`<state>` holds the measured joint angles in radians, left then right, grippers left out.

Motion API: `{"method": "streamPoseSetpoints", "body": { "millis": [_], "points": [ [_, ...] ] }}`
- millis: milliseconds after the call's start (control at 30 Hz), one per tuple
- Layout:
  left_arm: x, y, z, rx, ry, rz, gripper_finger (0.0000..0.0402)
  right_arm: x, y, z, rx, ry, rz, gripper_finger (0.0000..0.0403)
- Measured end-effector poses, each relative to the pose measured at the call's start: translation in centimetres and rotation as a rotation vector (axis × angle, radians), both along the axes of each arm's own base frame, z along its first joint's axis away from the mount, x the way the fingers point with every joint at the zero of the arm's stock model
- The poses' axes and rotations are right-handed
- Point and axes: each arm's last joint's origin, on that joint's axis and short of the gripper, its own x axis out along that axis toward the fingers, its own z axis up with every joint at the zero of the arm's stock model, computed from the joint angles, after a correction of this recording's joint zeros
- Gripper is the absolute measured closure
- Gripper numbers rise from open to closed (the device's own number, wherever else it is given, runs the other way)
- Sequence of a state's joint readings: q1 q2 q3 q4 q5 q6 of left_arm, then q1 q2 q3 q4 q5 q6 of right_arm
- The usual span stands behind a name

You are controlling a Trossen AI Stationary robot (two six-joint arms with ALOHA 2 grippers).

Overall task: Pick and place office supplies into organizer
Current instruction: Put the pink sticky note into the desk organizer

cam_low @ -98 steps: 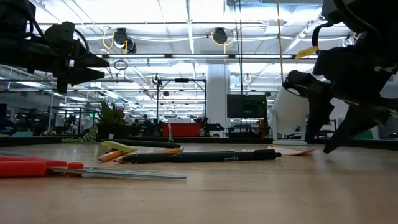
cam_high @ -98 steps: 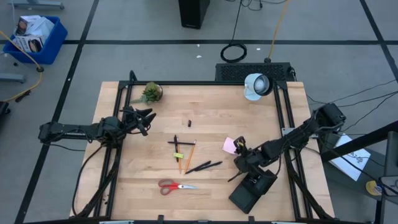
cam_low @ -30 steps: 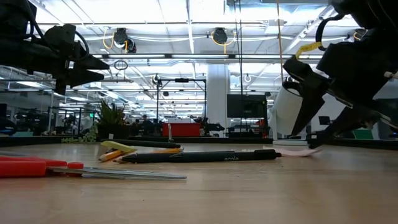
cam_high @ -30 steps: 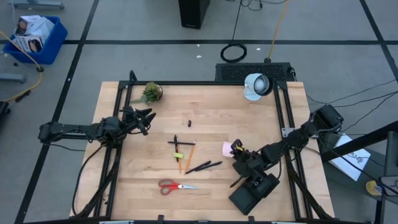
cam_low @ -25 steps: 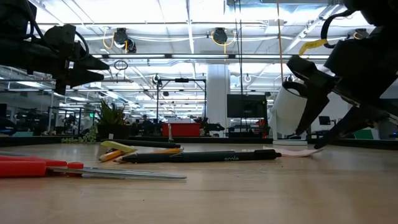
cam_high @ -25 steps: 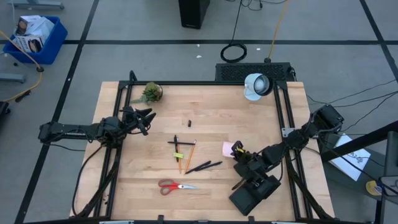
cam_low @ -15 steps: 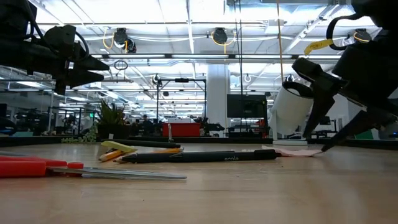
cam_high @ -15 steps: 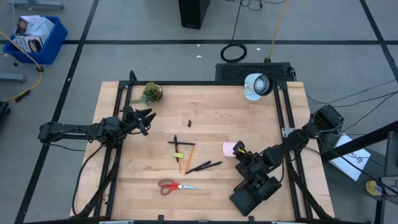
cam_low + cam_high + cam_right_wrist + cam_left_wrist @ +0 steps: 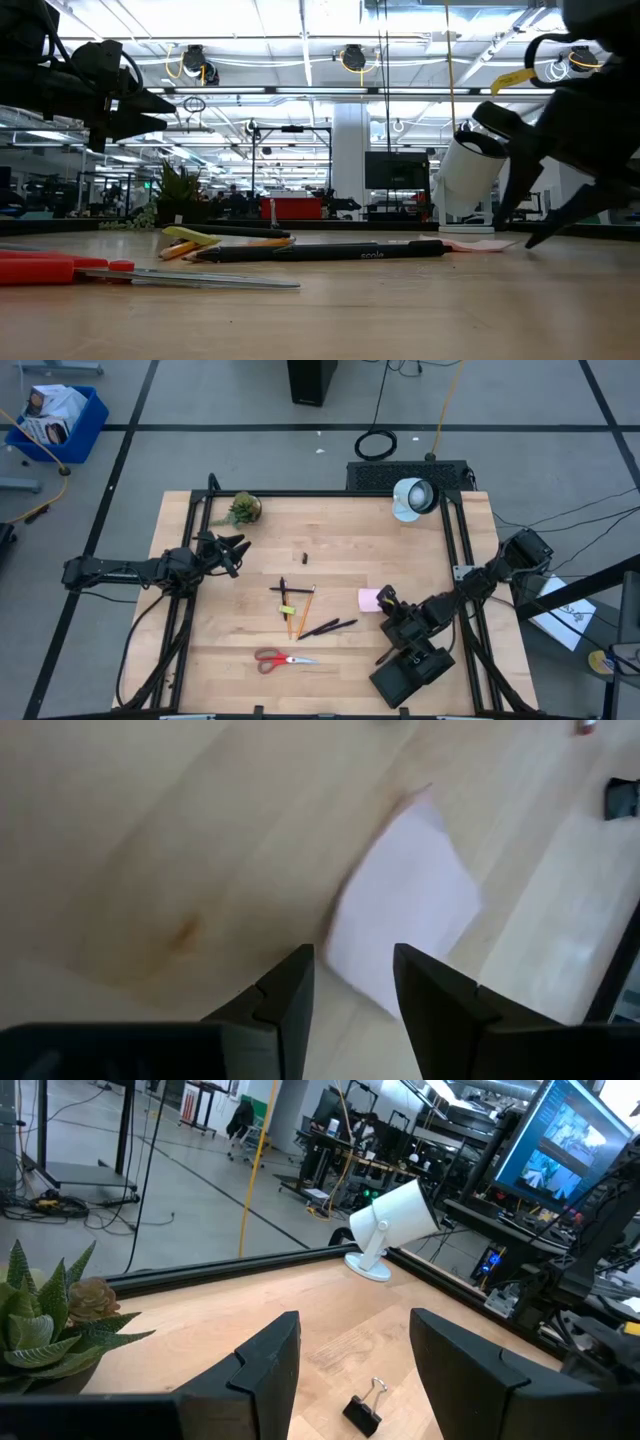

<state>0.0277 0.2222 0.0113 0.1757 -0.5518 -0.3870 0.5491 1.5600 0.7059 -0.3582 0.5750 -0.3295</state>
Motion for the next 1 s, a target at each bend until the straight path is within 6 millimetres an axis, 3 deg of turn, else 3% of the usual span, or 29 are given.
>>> {"method": "streamPoseSetpoints", "body": {
  "millis": [500,1000],
  "points": [
    [0.0,0.0,0.0,-0.009,-0.006,0.0,0.0206,0.9,-0.9,-0.4,0.075,-0.057,0.003,0.0281],
    [0.0,0.0,0.0,-0.029,-0.019,0.001,0.0206,1.0,-2.1,-0.9,0.102,-0.051,-0.052,0.0398]
  ]
}}
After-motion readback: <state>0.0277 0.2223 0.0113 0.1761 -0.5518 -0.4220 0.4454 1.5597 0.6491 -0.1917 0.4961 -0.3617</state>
